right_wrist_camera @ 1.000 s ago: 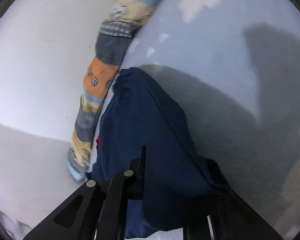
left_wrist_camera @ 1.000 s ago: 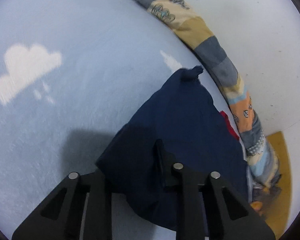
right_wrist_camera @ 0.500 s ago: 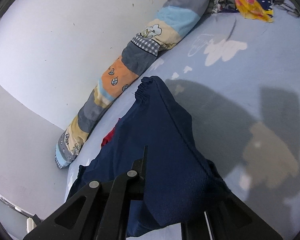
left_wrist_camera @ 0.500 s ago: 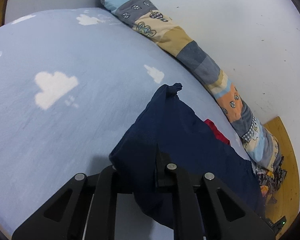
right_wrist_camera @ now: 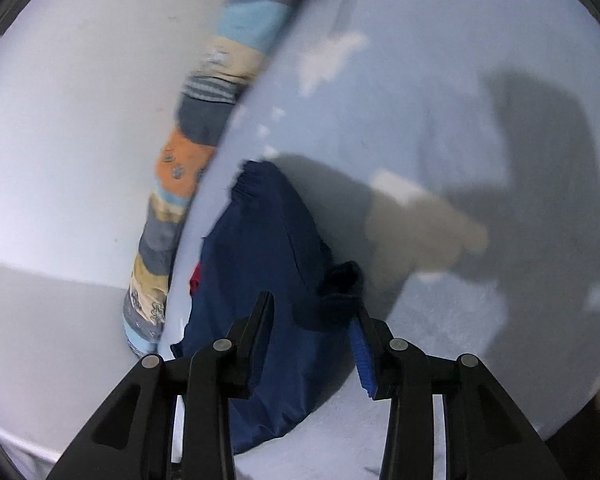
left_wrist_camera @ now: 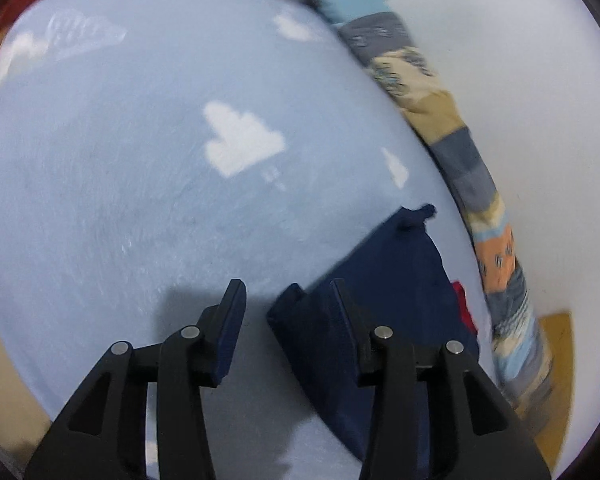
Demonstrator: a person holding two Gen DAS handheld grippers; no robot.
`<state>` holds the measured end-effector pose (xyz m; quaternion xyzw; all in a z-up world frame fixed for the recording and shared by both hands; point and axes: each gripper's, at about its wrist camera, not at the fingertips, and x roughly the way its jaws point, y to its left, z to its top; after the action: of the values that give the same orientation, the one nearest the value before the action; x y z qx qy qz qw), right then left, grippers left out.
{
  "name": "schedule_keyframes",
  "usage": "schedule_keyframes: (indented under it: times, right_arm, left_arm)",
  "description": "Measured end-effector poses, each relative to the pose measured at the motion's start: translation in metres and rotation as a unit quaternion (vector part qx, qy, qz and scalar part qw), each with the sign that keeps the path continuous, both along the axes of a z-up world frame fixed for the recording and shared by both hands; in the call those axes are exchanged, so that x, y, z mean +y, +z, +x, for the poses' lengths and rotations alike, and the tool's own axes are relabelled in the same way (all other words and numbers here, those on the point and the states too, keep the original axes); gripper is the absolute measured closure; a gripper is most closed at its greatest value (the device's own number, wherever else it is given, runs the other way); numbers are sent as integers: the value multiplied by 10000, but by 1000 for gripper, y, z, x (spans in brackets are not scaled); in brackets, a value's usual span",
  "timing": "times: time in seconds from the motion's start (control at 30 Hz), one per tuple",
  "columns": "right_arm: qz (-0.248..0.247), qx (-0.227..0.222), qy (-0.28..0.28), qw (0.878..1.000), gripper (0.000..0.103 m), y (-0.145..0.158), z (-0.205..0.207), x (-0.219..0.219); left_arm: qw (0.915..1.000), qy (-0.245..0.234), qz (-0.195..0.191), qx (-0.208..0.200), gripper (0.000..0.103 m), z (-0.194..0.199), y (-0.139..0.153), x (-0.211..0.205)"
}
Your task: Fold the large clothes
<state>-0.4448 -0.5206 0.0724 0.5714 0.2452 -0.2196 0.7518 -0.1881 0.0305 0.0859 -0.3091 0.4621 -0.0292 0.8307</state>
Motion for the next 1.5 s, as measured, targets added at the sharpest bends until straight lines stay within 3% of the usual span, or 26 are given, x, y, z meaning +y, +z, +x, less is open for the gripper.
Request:
schedule_keyframes:
  times: [0.1,0.17,0.27,0.33,0.4,0.47,0.53,0.63,0.73,0.8,0.9,1.0,1.07,1.13,1.17,1.2,1.27,1.3,1.4,1.5]
  right_arm:
    - [-787,111,458,9958,57,24,15,20]
    - [-1312,336,649,9886,57,36,25,35]
    - [-1840,586,628,9792,57,46,30,48]
    - [-1810,616,405,9807,57,44,24,41]
    - [-1592,629,80,9852,54,37,10,27]
    - [-1016,506,-186,9934,52,22,-5,9]
    - [-560,708,-568,9943,51,5,-20,-5]
    - [-527,742,-992,9909,51,3,-36,-12]
    - [-952,378,-388,9940,51,18,-18,-3]
    - [-1125,372,621,9910,50,18,20,20]
    - [-1266,558,2128,9673,50,7,81,73]
    - [-2073,991,3227,9182,50,3,127,139]
    - [-2611,1184,3729,8825,51,-1,148,174]
    - [-2695,1524,3932,8658,52,-15,159,188]
    - [-2639,1874,4071,8541,51,-30,166,193]
    - [-2629,1966,4075,8522,51,-35,168,194]
    - [-2508,1901,4042,8588,51,-33,169,189]
    - [-2405,1776,4001,8664,52,-28,166,185]
    - [-2332,978,3525,9010,50,5,146,164]
    - [-2066,616,2908,9322,41,18,120,131]
  left_arm:
    - [9966,-617,390,-375,63,-2,11,-24]
    - [9896,-1129,627,-626,59,-5,20,-51]
    - [9715,-1912,1042,-931,56,-10,27,-87]
    - [9594,-2288,1274,-1045,56,-13,27,-107]
    - [9552,-2457,1297,-1020,55,-15,24,-115]
    - [9548,-2549,1249,-880,55,-11,19,-122]
    - [9540,-2659,1204,-682,54,-6,10,-128]
    - [9499,-2744,1354,-638,54,-7,4,-140]
    - [9372,-3022,1581,-724,54,-14,0,-163]
    - [9226,-3312,1786,-851,54,-21,-1,-184]
    - [8916,-3848,2147,-1043,54,-37,-4,-217]
    - [8732,-4197,2256,-1023,50,-48,-10,-234]
    - [8608,-4336,2514,-884,46,-50,-21,-242]
    - [8425,-4459,2945,-679,46,-50,-35,-250]
    - [8368,-4498,3048,-670,45,-51,-38,-252]
    - [8330,-4511,3119,-725,44,-52,-37,-255]
    - [8362,-4500,3046,-740,44,-52,-34,-253]
    - [8430,-4449,2916,-802,44,-51,-28,-250]
    - [8673,-4079,2591,-1191,44,-48,-6,-234]
    - [8813,-3925,2430,-1011,42,-40,-7,-222]
